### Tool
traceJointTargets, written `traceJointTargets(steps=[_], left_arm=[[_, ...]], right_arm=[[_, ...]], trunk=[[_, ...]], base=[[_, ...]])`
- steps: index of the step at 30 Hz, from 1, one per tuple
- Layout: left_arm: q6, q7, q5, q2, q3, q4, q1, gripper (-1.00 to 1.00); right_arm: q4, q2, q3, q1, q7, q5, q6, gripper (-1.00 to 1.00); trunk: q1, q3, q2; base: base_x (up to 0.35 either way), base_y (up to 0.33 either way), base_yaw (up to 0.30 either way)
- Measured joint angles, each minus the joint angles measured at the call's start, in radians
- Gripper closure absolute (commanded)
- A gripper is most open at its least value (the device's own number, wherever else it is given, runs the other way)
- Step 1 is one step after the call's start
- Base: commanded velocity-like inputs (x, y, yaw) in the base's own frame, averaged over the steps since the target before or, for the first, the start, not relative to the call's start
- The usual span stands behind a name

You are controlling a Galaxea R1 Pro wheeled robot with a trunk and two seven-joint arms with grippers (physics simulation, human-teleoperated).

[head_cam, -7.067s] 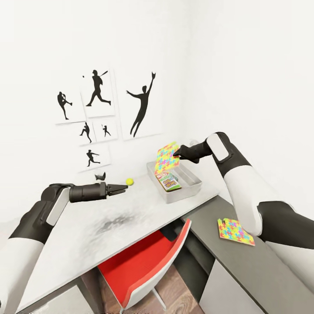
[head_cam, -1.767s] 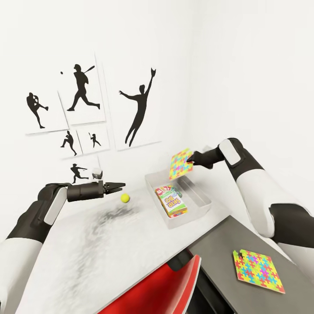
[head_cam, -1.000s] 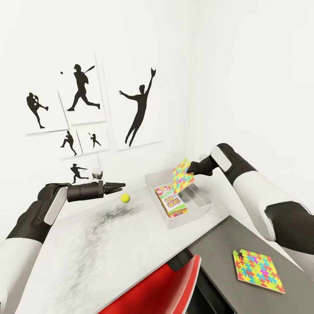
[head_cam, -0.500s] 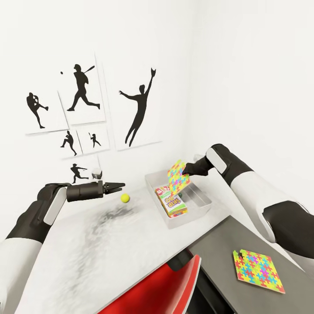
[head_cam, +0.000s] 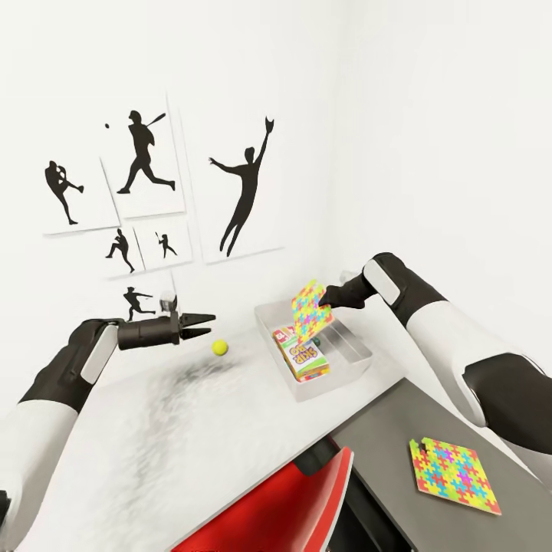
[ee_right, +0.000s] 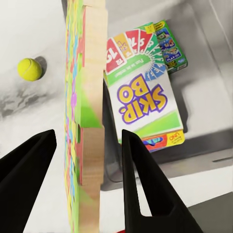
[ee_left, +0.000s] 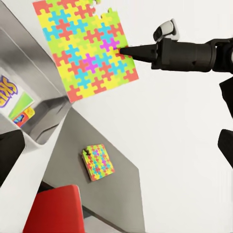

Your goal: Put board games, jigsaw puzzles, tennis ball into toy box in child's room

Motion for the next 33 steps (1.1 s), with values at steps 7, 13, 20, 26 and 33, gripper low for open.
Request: traceJointTargets(steps=[7, 13, 20, 26, 33], left_arm=[[0.0, 0.0, 0.0, -0.002, 0.0, 0.026, -0.013, -1.0], [0.0, 0.0, 0.0, -0.002, 0.0, 0.027, -0.014, -1.0], [0.0, 0.0, -0.001, -0.002, -0.001, 0.027, -0.014, -1.0], [0.0, -0.001, -0.001, -0.001, -0.001, 0.027, -0.014, -1.0], [0.0, -0.002, -0.001, 0.0, -0.001, 0.027, -0.014, -1.0]], right_arm=[[0.005, 0.001, -0.002, 0.0, 0.0, 0.001, 0.0, 1.0], [0.006, 0.0, -0.004, -0.005, 0.001, 0.0, 0.0, 1.0], [0.007, -0.003, -0.006, -0.04, 0.002, -0.004, 0.0, 1.0], [0.027, -0.003, -0.01, -0.08, 0.003, -0.005, 0.0, 1.0], [0.036, -0.004, -0.011, -0.108, 0.002, -0.005, 0.0, 1.0]], trunk=[[0.0, -0.011, 0.0], [0.0, -0.021, 0.0], [0.0, -0.032, 0.0], [0.0, -0.042, 0.0], [0.0, -0.053, 0.0]], base=[[0.0, 0.0, 0.0], [0.0, 0.0, 0.0], [0.0, 0.0, 0.0], [0.0, 0.0, 0.0], [0.0, 0.0, 0.0]])
